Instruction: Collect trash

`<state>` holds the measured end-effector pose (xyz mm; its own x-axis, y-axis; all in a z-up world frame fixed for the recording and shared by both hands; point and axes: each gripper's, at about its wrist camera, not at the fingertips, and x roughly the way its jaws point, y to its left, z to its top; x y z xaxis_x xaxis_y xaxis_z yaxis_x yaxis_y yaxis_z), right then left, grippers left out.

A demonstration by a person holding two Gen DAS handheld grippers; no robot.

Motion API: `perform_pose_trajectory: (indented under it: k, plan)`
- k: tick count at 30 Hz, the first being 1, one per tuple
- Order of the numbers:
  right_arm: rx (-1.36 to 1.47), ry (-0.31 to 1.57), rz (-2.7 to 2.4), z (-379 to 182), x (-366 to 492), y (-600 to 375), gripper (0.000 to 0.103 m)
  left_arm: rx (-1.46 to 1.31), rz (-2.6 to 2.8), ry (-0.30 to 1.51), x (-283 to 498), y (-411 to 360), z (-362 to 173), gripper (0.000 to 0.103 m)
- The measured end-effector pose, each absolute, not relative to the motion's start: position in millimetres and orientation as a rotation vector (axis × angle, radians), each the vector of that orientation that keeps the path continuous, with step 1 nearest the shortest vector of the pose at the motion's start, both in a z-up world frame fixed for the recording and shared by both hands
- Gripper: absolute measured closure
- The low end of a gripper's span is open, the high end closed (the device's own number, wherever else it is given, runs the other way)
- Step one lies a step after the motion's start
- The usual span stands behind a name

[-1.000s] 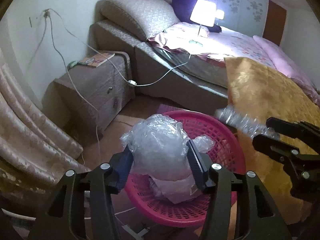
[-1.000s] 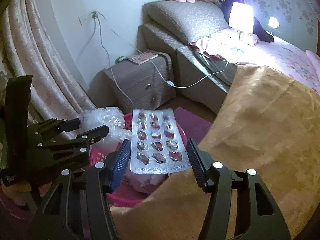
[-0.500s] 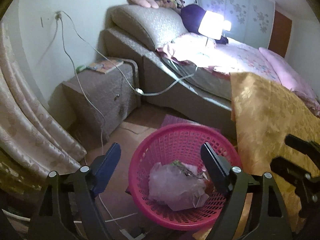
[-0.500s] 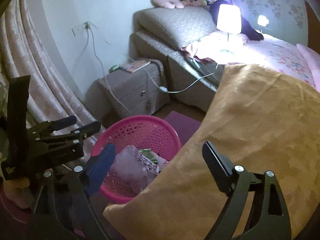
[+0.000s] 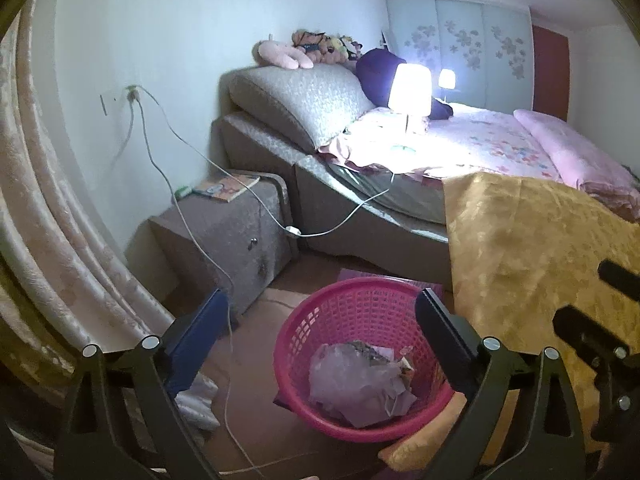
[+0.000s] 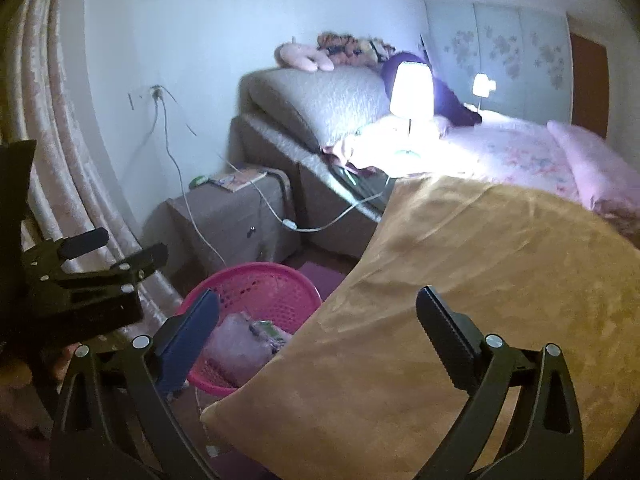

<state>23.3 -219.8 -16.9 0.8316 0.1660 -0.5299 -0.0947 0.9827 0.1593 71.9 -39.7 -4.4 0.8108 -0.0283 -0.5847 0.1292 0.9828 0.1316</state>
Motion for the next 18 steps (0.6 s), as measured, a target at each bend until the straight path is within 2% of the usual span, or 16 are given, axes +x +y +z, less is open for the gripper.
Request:
perform_pose_trajectory:
  k: [18]
  plan:
    - [0.146, 0.552, 0.134, -7.3, -2.3, -216.3, 0.007, 0.167, -0.083, 0.598, 37.0, -37.2, -10.4, 0.01]
